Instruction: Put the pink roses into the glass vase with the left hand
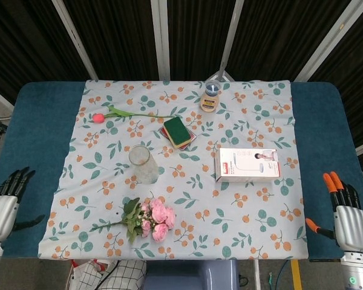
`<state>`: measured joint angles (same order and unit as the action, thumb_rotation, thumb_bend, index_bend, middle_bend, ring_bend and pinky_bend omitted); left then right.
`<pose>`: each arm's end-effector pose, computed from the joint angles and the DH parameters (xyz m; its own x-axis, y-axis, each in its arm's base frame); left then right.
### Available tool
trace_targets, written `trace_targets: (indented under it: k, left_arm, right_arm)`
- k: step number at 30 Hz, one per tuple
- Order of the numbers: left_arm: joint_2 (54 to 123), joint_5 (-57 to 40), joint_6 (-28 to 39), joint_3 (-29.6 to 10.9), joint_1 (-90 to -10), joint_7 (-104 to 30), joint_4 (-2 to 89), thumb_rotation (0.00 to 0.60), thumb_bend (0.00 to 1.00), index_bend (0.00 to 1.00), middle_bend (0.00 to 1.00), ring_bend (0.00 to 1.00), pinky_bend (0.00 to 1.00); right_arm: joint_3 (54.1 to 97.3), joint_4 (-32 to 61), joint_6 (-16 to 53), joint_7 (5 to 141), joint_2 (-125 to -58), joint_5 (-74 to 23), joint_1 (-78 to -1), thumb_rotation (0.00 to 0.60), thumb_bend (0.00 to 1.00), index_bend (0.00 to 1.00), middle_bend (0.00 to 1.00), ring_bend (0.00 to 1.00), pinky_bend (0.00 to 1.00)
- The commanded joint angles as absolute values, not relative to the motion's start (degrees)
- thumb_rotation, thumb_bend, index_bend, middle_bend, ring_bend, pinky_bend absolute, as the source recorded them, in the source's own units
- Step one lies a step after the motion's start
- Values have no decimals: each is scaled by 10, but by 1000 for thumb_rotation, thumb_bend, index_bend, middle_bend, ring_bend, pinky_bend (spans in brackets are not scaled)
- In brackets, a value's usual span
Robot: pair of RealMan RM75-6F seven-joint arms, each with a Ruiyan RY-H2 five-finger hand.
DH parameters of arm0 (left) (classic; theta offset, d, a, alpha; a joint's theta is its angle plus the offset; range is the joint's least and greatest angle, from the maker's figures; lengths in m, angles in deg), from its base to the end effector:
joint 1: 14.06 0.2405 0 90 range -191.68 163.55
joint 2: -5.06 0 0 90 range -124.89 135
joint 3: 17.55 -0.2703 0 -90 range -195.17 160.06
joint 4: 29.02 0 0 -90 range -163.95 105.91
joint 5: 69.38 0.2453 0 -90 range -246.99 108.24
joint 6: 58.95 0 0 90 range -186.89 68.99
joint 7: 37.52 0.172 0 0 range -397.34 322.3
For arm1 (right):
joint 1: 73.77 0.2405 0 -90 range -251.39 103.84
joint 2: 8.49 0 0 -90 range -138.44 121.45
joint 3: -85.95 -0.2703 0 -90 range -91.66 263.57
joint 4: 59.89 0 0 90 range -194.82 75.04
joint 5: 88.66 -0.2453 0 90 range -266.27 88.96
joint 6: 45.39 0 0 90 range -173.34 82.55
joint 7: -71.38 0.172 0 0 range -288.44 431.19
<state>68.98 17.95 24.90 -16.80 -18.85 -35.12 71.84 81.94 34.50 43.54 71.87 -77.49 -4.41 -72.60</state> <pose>-0.3030 0.2002 0.1090 0.3039 0.0709 0.9501 0.9526 -0.0396 -0.3018 -0.3315 -0.1949 0.1159 0.2743 0.0576 0.9599 -0.9600 0.0746 0.2699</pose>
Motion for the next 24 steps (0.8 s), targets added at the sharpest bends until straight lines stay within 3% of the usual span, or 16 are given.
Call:
trace_targets:
  k: [1, 11, 20, 24]
  left_arm:
    - [702, 179, 233, -175, -197, -322, 733, 600, 37, 37, 36, 6, 127]
    - [722, 122, 136, -169, -245, -260, 823, 600, 34, 34, 46, 6, 126]
    - [784, 54, 43, -168, -294, -225, 845, 600, 23, 34, 44, 6, 120]
    - [804, 36, 31, -168, -308, -190, 845, 600, 23, 34, 44, 6, 100]
  right_arm:
    - [820, 345, 436, 718, -776, -43, -726, 600, 69, 0, 0, 50, 1]
    - [816, 343, 434, 716, -778, -46, -727, 600, 69, 0, 0, 49, 1]
    - [815, 344, 434, 716, -778, -46, -727, 600, 69, 0, 0, 50, 1]
    - [814, 344, 433, 718, -778, -47, -727, 600, 70, 0, 0, 50, 1]
